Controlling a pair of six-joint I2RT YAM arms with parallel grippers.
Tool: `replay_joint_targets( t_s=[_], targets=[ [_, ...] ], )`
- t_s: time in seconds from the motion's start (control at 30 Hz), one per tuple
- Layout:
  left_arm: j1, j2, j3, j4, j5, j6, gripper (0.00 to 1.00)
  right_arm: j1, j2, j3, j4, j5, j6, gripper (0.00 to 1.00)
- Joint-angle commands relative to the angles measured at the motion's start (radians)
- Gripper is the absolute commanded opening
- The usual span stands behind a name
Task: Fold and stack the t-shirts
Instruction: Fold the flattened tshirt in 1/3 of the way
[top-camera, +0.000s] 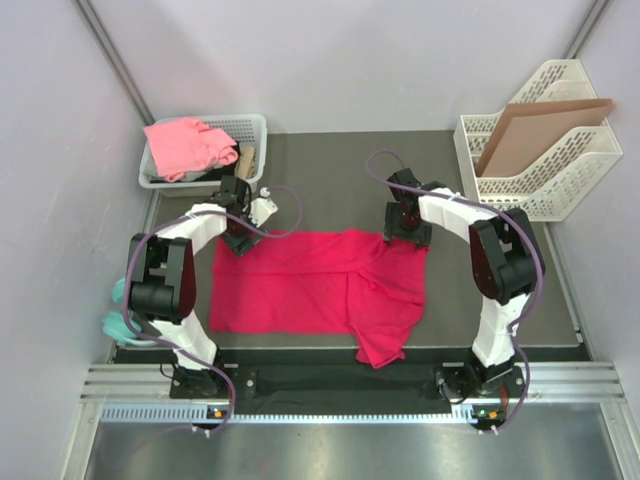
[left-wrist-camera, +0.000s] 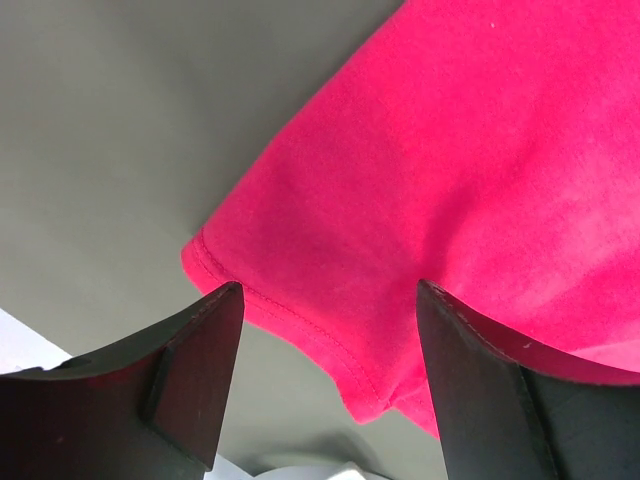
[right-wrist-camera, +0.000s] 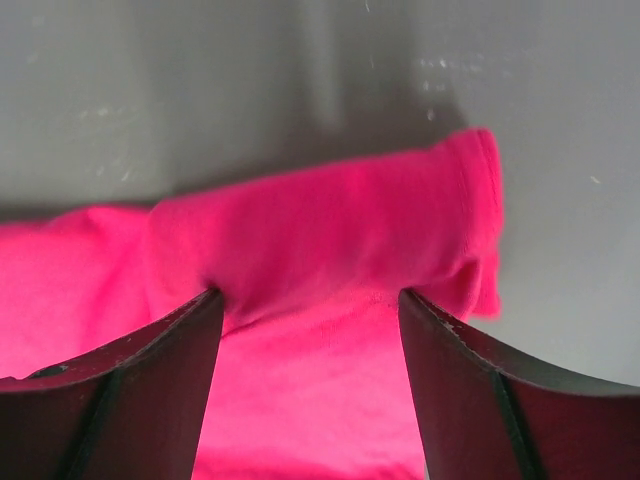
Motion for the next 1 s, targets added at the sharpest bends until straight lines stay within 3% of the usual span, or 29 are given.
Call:
replay_joint_targets(
  t_s=[0.0,0.2,0.5,0.77,0.97],
  targets=[
    [-0.002,0.004,-0.002,0.038,-0.010,-0.023,0.74,-0.026,0.043,-0.012,0.066,-0.067,0.006,0.70],
    [-0.002,-0.025,-0.074,0.080,-0.020,-0.013,0.74,-0.084,0.031,-0.113,0.084,-0.036,0.011,0.68],
    [-0.002,-0.054,-0.097,0.089,-0.011,-0.022,0.74,-0.161,-0.130,-0.296,0.100,0.013,-0.009,0.66],
    [-0.003,-0.051,-0.076,0.092,0.006,-0.042,0.74,-0.171,-0.144,-0.296,0.097,0.012,-0.020,0.66],
    [-0.032,0.046,0.028,0.100,0.000,-0.071,0.74,-0.187,-0.082,-0.203,0.067,0.011,-0.023,0.65]
  ],
)
